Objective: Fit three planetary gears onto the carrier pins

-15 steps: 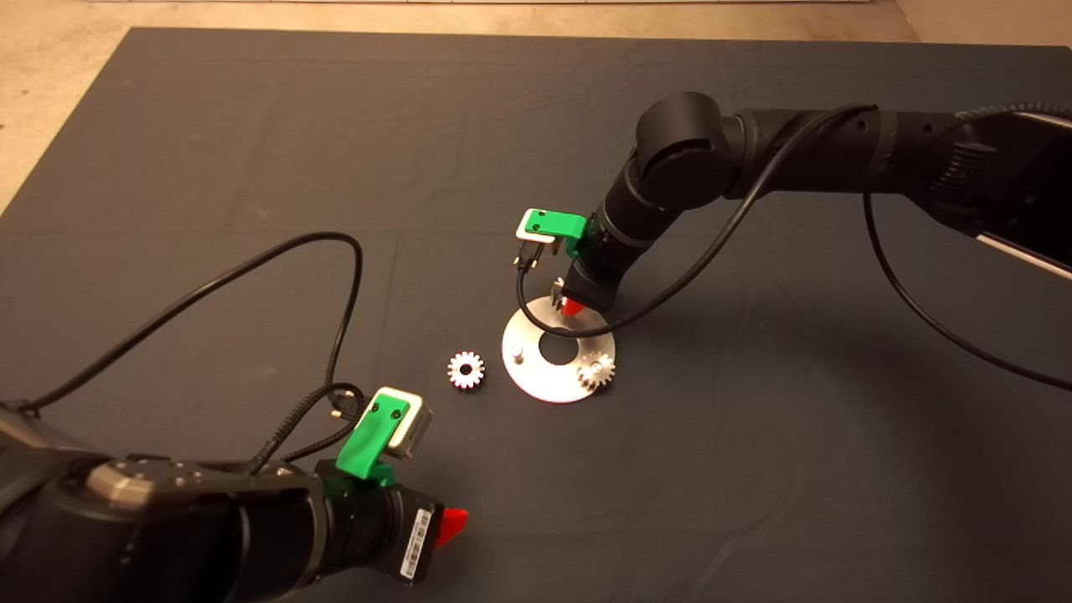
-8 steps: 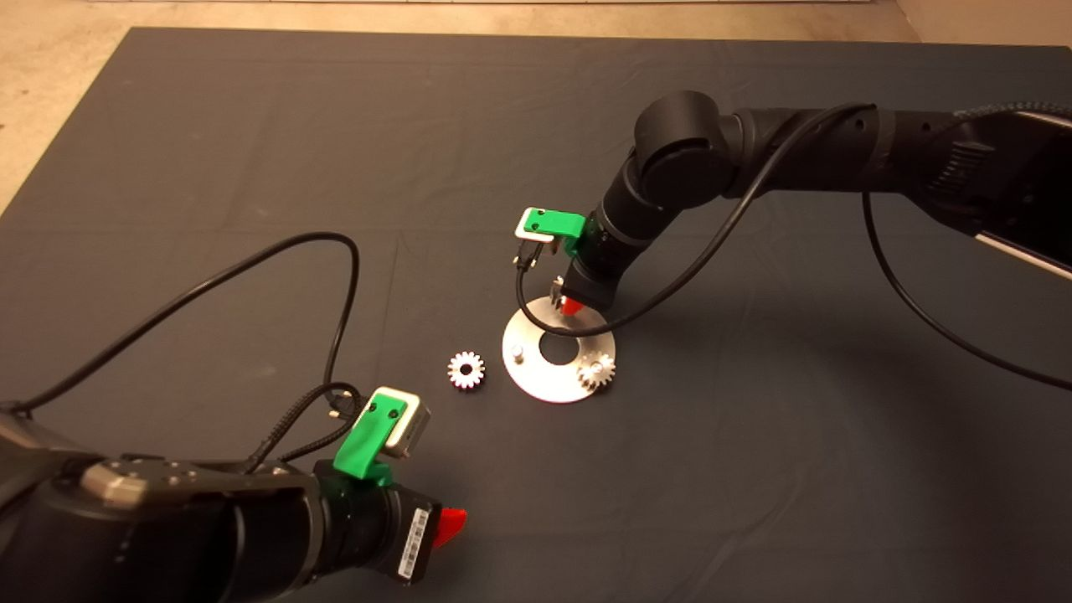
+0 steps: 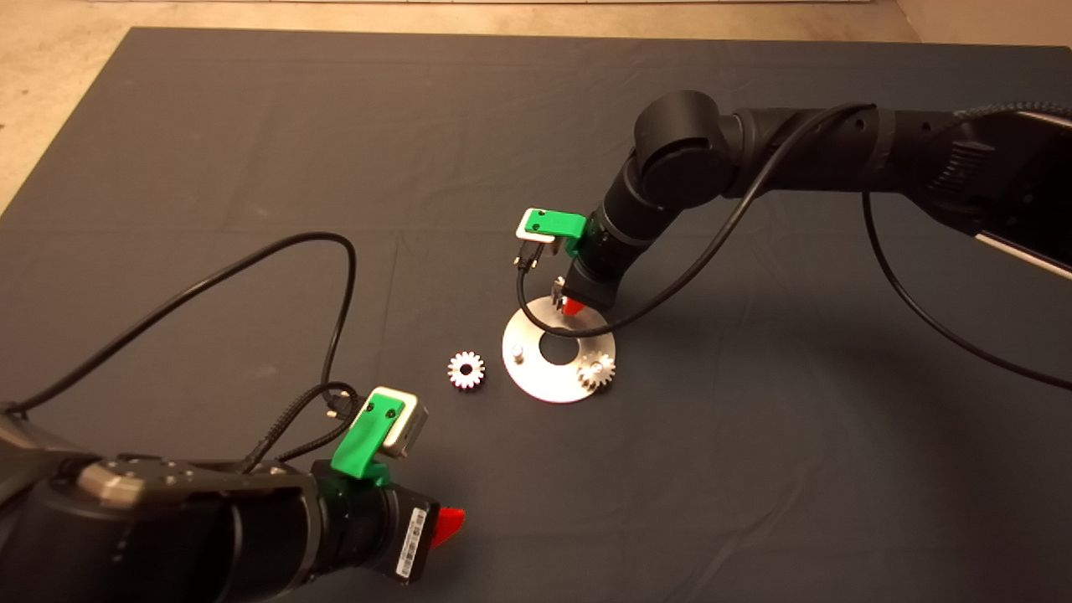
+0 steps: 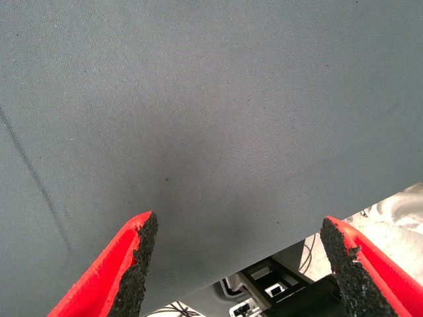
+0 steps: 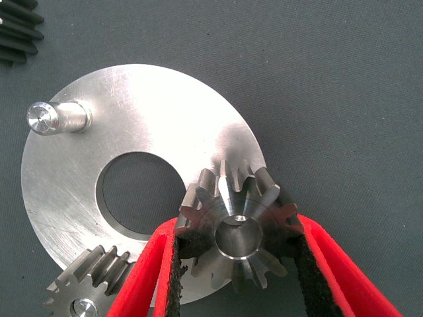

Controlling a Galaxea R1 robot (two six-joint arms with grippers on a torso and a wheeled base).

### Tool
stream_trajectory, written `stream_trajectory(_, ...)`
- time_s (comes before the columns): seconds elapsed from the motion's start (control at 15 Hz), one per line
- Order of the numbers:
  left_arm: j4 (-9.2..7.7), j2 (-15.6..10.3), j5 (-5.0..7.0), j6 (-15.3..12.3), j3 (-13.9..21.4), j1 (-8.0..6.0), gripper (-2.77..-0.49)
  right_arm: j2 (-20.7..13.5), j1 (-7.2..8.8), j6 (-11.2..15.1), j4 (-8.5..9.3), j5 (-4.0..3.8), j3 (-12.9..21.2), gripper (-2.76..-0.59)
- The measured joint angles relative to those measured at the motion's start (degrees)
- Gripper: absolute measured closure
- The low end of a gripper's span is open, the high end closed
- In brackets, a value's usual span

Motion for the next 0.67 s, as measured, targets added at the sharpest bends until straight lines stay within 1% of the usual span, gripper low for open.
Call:
stream_trajectory(0.07,-0.01,0.0,0.0,0.0,0.0,0.0,-1.75,0.0,0.0,-0.78,0.0,-0.06,0.0,-1.01)
stream_trajectory(0.13,0.0,-0.02,0.0,0.01,0.0,0.0,-1.75,0.0,0.02,-1.44,-0.01,-0.28,0.0,-1.01)
stream_trajectory(0.2,-0.02,-0.02,0.0,0.0,0.0,0.0,-1.75,0.0,0.06,-1.68,-0.01,-0.44,0.0,-1.01)
stream_trajectory(0.27,0.0,-0.02,-0.02,0.0,0.0,0.0,-1.75,0.0,0.09,-1.71,-0.01,-0.44,0.0,-1.01)
stream_trajectory(0.4,0.0,-0.31,-0.44,0.0,0.0,-0.02,-1.75,0.0,0.11,-1.71,-0.01,-0.45,0.0,-1.01)
stream_trajectory(0.67,0.0,-0.66,-0.41,0.0,0.0,0.0,-1.75,0.02,0.13,-1.85,0.0,-0.55,-0.02,-1.01)
